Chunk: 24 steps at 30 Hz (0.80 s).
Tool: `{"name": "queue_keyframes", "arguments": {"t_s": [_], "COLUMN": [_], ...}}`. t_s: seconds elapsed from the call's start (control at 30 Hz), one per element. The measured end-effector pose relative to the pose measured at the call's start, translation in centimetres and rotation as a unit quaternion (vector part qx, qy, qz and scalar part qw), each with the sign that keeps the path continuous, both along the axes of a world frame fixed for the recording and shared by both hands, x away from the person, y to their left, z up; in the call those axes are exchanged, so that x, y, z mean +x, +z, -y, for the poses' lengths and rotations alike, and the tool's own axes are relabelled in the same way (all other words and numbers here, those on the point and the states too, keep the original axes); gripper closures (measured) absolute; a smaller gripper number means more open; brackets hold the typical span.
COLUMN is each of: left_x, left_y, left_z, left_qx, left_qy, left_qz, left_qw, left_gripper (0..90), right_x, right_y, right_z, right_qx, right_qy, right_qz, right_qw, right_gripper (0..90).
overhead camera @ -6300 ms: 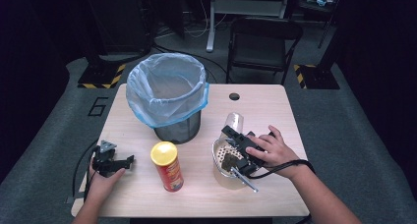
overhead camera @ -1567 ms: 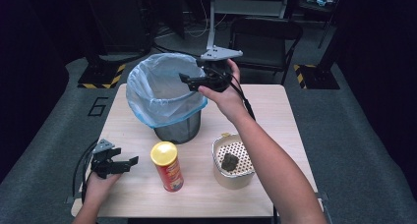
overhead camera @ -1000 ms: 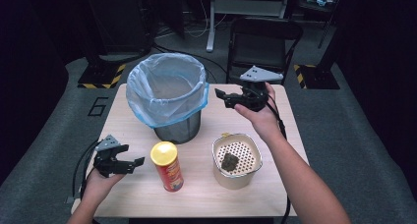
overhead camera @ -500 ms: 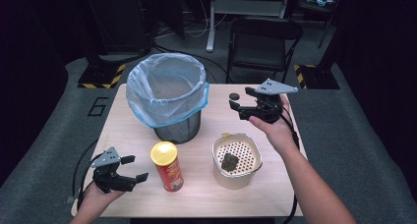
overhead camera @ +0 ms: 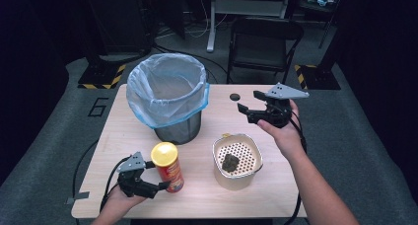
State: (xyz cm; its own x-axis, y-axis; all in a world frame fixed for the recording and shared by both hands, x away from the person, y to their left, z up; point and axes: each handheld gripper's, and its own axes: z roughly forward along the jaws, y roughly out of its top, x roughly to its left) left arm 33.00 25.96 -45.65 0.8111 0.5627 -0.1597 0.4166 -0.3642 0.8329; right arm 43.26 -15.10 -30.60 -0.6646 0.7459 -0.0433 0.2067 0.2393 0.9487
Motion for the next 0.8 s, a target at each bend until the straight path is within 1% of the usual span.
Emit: {"name": "queue_keyframes", "arguments": {"t_s": [0.07, 0.1, 0.13, 0.2, 0.27, 0.3, 0.33, 0.37, 0.43, 0.47, 0.5, 0.63, 0.8], "left_x": [0.4, 0.5, 0.5, 0.6, 0.6, 0.6, 0.6, 0.5, 0.3, 0.3, 0.3, 0.2, 0.2], "left_y": [-0.5, -0.7, -0.9, -1.1, -1.5, -1.6, -1.7, -1.7, -1.6, -1.5, -1.4, -1.3, -1.2], "left_z": [0.4, 0.5, 0.7, 0.8, 0.9, 0.9, 0.9, 1.0, 1.1, 1.1, 1.2, 1.2, 1.1], "left_qx": [0.008, 0.010, 0.008, 0.007, 0.008, 0.013, 0.010, 0.009, 0.019, 0.025, 0.026, 0.030, 0.038], "left_qy": [0.000, 0.001, 0.006, 0.006, 0.006, 0.002, 0.000, 0.003, 0.004, 0.002, 0.004, 0.005, 0.009], "left_qz": [0.001, 0.002, 0.007, 0.012, 0.015, 0.016, 0.015, 0.021, 0.033, 0.033, 0.034, 0.038, 0.043], "left_qw": [1.0000, 0.9999, 0.9999, 0.9999, 0.9998, 0.9998, 0.9998, 0.9997, 0.9993, 0.9991, 0.9991, 0.9988, 0.9983], "left_gripper": [11.5, 11.5, 11.6, 12.1, 14.5, 16.8, 18.9, 21.2, 22.1, 22.4, 22.6, 23.2, 23.4], "right_x": [-0.1, -0.2, -0.2, -0.3, -0.4, -0.4, -0.4, -0.4, -0.4, -0.5, -0.5, -0.5, -0.6], "right_y": [-0.2, -0.2, -0.3, -0.5, -0.8, -0.9, -1.0, -1.1, -1.3, -1.4, -1.4, -1.8, -2.5], "right_z": [0.3, 0.4, 0.5, 0.8, 1.1, 1.2, 1.4, 1.6, 2.0, 2.1, 2.3, 2.6, 2.6], "right_qx": [0.000, 0.001, 0.000, 0.001, 0.001, 0.000, 0.001, 0.002, 0.001, 0.004, 0.001, 0.007, 0.007], "right_qy": [0.001, -0.001, -0.001, -0.002, -0.007, -0.008, -0.009, -0.012, -0.016, -0.019, -0.019, -0.021, -0.020], "right_qz": [-0.001, -0.005, -0.003, -0.006, -0.009, -0.010, -0.009, -0.011, -0.011, -0.013, -0.013, -0.015, -0.018], "right_qw": [1.0000, 1.0000, 1.0000, 1.0000, 0.9999, 0.9999, 0.9999, 0.9999, 0.9998, 0.9997, 0.9997, 0.9996, 0.9996], "right_gripper": [25.7, 25.7, 25.7, 25.7, 25.7, 25.7, 25.7, 25.7, 25.7, 25.8, 25.7, 25.8, 25.8]}}
